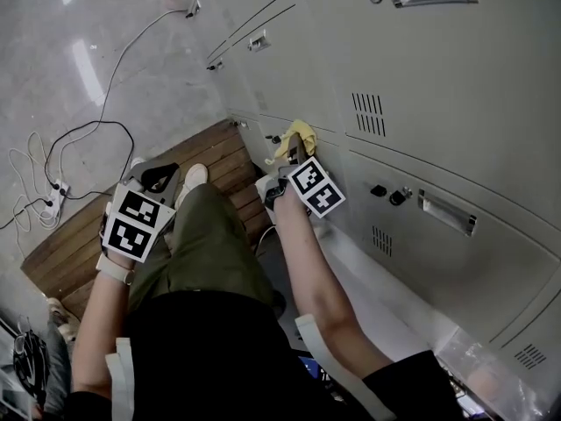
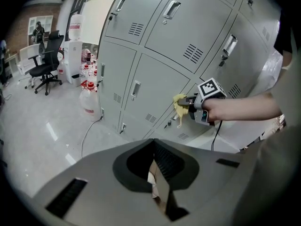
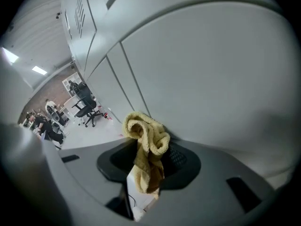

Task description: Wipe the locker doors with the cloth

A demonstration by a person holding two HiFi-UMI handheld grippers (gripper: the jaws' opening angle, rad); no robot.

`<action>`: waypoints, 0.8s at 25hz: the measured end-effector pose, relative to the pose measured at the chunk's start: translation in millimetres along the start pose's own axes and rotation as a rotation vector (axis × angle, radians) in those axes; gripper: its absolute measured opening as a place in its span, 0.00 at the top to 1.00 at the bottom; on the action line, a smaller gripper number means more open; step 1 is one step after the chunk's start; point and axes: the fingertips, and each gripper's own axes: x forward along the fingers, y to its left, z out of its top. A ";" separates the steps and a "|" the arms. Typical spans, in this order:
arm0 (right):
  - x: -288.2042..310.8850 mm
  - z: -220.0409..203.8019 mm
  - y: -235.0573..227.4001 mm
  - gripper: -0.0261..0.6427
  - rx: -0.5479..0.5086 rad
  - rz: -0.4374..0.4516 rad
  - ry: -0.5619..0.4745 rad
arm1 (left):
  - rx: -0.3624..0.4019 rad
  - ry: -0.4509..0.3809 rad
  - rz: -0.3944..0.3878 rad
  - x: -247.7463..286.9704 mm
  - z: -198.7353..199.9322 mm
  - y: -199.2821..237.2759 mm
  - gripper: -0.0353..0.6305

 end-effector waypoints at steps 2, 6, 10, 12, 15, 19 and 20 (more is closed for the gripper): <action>8.4 -4.9 -0.5 0.75 -0.003 -0.002 0.002 | -0.004 0.006 0.002 2.7 -1.9 2.6 0.93; 27.5 -15.7 -0.7 0.75 -0.009 -0.004 0.008 | -0.016 0.022 0.012 7.1 -7.9 9.9 0.93; 48.0 -27.1 -1.5 0.75 0.016 -0.012 0.017 | -0.031 0.037 0.025 10.7 -15.2 18.0 0.93; 57.4 -32.8 -2.6 0.75 0.029 -0.019 0.021 | -0.038 0.044 0.031 12.1 -19.0 21.6 0.93; 67.9 -39.4 -3.7 0.75 0.025 -0.023 0.015 | -0.051 0.051 0.039 14.3 -24.3 25.9 0.93; 81.5 -48.3 -6.8 0.75 0.030 -0.025 0.002 | -0.064 0.055 0.046 17.8 -29.1 30.1 0.93; 84.7 -51.1 -7.5 0.75 0.031 -0.026 -0.002 | -0.066 0.056 0.047 18.3 -30.4 30.7 0.93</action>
